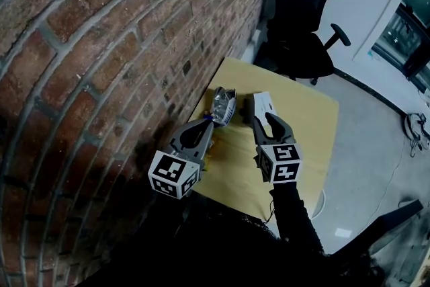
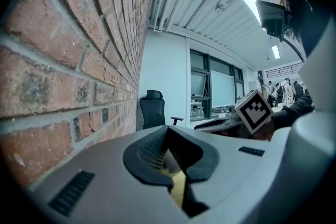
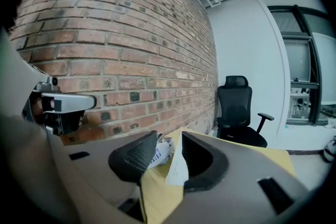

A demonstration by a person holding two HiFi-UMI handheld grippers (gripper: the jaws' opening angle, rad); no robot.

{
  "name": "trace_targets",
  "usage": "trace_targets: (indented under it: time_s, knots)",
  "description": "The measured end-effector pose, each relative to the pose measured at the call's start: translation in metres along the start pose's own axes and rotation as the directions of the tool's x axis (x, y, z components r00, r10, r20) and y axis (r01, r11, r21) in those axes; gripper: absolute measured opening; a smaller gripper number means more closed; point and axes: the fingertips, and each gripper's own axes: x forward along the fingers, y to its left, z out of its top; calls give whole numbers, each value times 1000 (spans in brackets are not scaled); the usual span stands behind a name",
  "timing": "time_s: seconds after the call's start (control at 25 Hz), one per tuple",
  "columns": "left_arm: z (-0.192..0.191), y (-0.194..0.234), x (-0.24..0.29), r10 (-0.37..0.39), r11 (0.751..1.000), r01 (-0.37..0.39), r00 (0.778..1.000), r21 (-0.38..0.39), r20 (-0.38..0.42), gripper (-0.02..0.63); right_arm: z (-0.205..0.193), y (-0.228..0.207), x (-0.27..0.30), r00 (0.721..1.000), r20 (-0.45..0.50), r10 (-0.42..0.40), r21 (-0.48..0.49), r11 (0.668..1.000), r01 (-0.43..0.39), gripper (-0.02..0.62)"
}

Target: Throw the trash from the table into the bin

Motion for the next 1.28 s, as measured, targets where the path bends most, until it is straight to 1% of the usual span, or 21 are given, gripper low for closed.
trace_targets:
  time_s: [0.04, 0.12, 0.2, 0.36, 0.56, 0.72, 0.88, 1.0, 1.12, 1.16, 1.2, 1.24, 1.28]
  knots:
    - [-1, 1, 0, 1, 1000, -1, 1000, -1, -3, 6, -4, -2, 3, 1000, -13, -11, 3, 1000, 11, 155]
    - [-4, 1, -1, 3, 1000, -3, 1000, -2, -10, 6, -13, -6, 10, 999, -42, -21, 7, 1000, 21, 232]
    - [-6, 1, -2, 4, 1000, -4, 1000, -3, -15, 6, -25, -7, 17, 997, -81, -18, 5, 1000, 18, 260]
    - [-8, 2, -4, 9, 1000, -9, 1000, -1, -23, 6, -47, -5, 30, 986, -164, -11, -7, 1000, 10, 264]
    - [-10, 6, -8, 24, 1000, -24, 999, -6, -27, 6, -72, -3, 42, 971, -241, -8, 3, 1000, 9, 264]
    - [-12, 9, -11, 33, 999, -34, 999, -16, -28, 6, -84, -1, 53, 954, -297, 34, 20, 999, -30, 262]
    - [-13, 8, -16, 38, 999, -39, 999, -18, -35, 6, -96, -10, 62, 944, -329, -4, 8, 1000, 7, 262]
    - [-16, 9, -22, 51, 999, -51, 998, -18, -40, 6, -104, -11, 66, 935, -355, -3, 20, 1000, 11, 261]
    - [-16, 14, -30, 72, 997, -73, 997, -20, -39, 6, -106, -11, 66, 929, -369, -29, -30, 999, 20, 258]
    - [-16, 16, -33, 79, 997, -80, 996, -20, -37, 6, -106, -14, 65, 928, -369, -54, -56, 998, 36, 223]
    - [-15, 17, -35, 84, 996, -85, 996, -18, -35, 6, -105, -17, 62, 929, -362, -79, -77, 996, 55, 59]
    - [-14, 18, -38, 89, 996, -89, 996, -17, -32, 6, -102, -19, 60, 932, -350, -91, -87, 994, 64, 20]
    - [-13, 18, -40, 92, 996, -92, 995, -16, -30, 6, -97, -20, 56, 938, -334, -94, -88, 994, 68, 14]
